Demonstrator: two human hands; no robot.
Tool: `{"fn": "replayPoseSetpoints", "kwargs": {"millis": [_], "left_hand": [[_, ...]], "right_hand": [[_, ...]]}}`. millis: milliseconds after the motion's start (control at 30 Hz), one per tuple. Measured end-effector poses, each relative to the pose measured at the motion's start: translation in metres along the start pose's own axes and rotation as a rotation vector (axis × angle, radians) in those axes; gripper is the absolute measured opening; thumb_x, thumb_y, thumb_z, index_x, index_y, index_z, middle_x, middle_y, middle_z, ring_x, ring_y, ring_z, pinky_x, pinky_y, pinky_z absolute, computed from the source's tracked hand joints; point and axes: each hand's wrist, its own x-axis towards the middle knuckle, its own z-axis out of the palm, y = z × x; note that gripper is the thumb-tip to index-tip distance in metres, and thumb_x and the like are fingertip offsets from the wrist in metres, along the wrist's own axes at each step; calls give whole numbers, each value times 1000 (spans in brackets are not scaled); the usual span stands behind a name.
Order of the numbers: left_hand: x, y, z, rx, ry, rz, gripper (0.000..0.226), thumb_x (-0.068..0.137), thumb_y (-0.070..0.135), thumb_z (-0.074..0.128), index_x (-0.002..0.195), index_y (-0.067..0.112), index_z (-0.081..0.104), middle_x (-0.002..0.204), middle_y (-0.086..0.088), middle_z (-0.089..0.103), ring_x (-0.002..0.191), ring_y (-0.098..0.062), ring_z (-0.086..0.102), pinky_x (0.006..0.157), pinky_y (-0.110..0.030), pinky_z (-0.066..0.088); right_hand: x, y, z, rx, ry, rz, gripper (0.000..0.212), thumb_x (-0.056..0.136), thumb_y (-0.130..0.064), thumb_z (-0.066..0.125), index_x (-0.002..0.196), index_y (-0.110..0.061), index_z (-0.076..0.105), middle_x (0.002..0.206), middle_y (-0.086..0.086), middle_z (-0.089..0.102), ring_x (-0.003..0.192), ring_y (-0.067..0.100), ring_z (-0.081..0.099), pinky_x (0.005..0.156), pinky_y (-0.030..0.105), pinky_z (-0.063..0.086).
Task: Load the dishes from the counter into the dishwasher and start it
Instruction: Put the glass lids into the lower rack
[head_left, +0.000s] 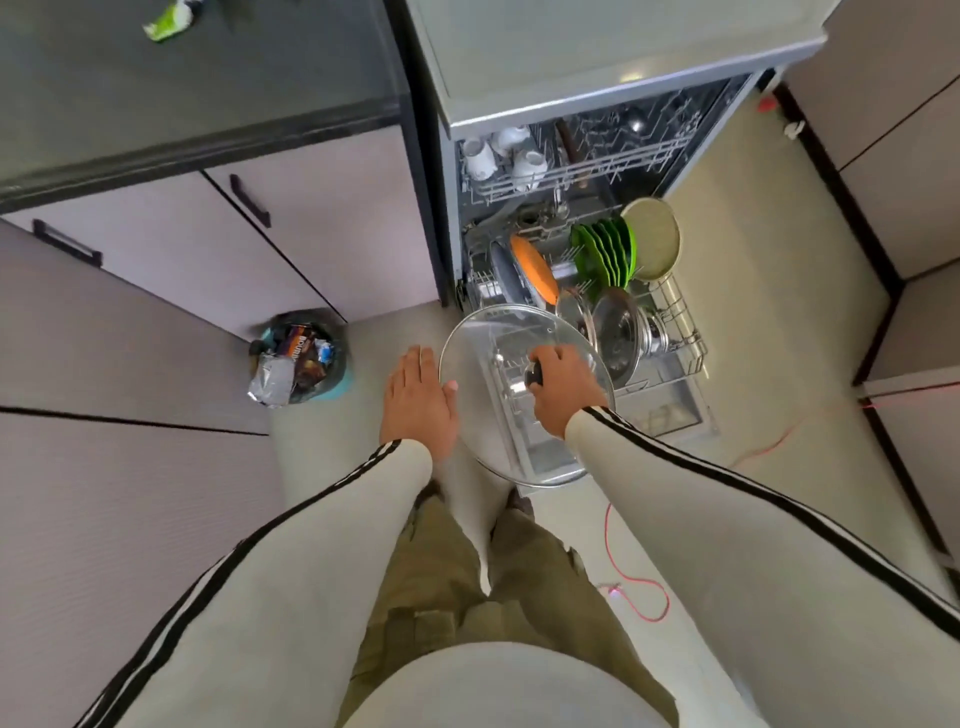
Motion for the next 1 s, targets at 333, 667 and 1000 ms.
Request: {"fn": "replayPoseSetpoints", "kwargs": {"millis": [333, 667, 1000], "left_hand": [[122, -28, 86, 0, -149, -177, 63, 105, 46, 24, 155, 8, 23, 161, -13, 25, 149, -29, 21, 123, -41, 17], [223, -15, 178, 276, -401, 10, 69, 100, 33, 40, 156, 8, 9, 164, -13, 12, 151, -29, 13, 124, -41, 15], [245, 17, 246, 196, -451, -52, 69, 102, 32, 40, 157, 8, 6, 166, -10, 7, 153, -25, 8, 124, -36, 9]], "right_hand": [[120, 75, 63, 302, -42, 224, 41, 89, -1, 58, 121, -25, 63, 132, 6, 51, 116, 28, 54, 106, 39, 41], [209, 153, 115, 656, 58, 361, 36, 90, -1, 62, 114, -27, 61, 120, -1, 57, 104, 17, 53, 95, 24, 39], [258, 197, 158, 843, -5, 352, 32, 90, 4, 61, 114, -16, 61, 114, 0, 59, 104, 20, 57, 88, 19, 42]]}}
